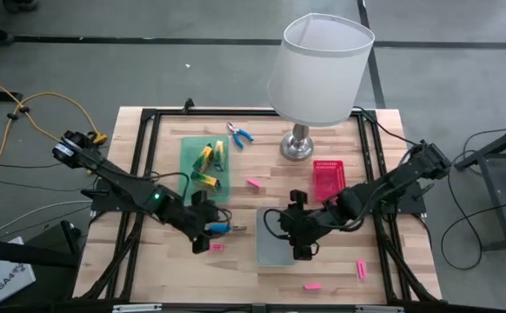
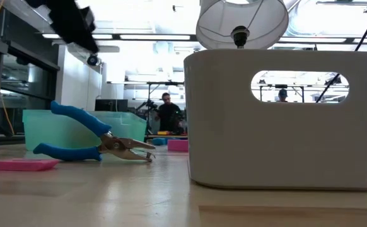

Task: Pick & Place School Supplies
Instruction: Put the blue puncher into the gray bin

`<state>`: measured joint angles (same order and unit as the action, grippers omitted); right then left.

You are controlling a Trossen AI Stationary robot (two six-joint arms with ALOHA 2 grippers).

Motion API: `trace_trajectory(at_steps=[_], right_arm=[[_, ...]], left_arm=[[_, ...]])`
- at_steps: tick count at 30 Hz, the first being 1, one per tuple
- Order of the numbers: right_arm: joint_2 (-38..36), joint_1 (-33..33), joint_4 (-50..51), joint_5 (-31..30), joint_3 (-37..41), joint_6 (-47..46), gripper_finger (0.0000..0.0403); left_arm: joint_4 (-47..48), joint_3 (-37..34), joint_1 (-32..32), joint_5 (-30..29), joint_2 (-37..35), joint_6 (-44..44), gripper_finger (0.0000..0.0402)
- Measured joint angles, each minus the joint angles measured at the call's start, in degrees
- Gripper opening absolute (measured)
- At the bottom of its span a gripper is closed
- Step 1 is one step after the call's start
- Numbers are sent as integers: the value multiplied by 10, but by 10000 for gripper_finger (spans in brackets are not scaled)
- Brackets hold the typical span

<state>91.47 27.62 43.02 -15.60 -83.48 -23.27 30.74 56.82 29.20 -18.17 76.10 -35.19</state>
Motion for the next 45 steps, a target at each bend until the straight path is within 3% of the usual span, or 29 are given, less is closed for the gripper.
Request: trace_trajectory(at_steps=[4,10,18,38,45], right_arm=[[19,-17,-26,40,0,20,193],[28,-32,-45,70,0,31,193],[28,-37,-56,71,0,37,193],[28,-36,-60,73,0,35,193],[27,-36,-61,77,0,35,193]], left_arm=[[35,0,9,-34,7,-8,224],[78,0,10,-40,25,10,224],[86,0,23,-46,53,69,224],[79,0,31,-44,104,79,224],[60,0,24,-20,117,79,224]])
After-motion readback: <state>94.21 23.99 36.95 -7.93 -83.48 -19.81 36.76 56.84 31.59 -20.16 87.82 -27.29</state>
